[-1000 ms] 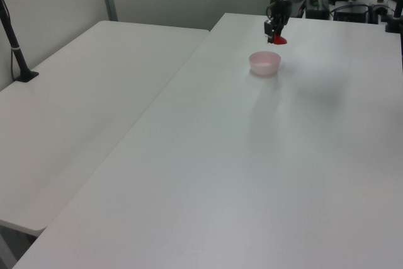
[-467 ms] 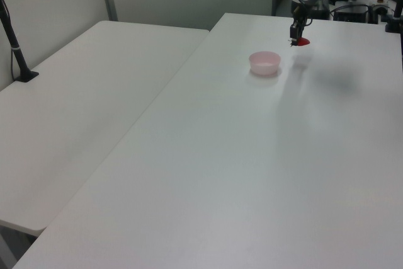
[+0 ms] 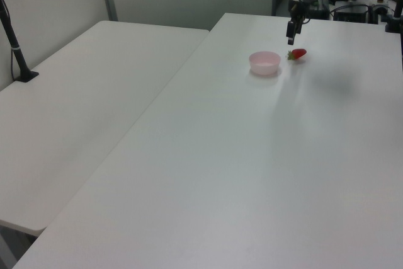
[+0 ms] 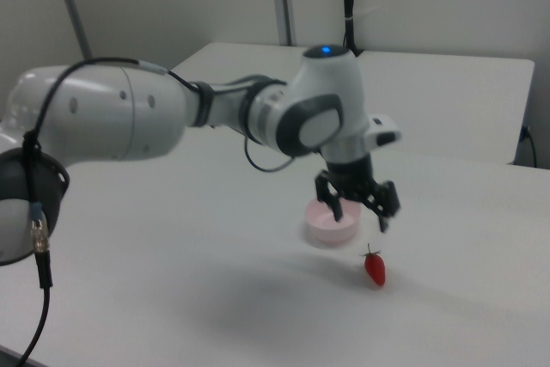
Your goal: Pick up strawberry from bowl
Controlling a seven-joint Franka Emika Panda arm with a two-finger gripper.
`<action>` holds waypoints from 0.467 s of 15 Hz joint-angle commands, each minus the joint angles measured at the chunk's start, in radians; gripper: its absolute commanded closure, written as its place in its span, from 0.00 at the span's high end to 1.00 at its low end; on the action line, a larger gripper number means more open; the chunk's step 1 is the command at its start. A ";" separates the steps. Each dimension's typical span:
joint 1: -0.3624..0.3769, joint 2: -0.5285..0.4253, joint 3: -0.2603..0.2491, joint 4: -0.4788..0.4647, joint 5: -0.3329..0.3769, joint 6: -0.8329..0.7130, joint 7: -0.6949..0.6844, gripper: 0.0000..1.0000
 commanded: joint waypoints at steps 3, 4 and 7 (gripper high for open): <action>0.212 -0.185 -0.004 -0.026 -0.005 -0.240 0.235 1.00; 0.250 -0.214 -0.004 -0.025 -0.005 -0.280 0.275 1.00; 0.361 -0.308 -0.007 -0.028 -0.014 -0.398 0.396 1.00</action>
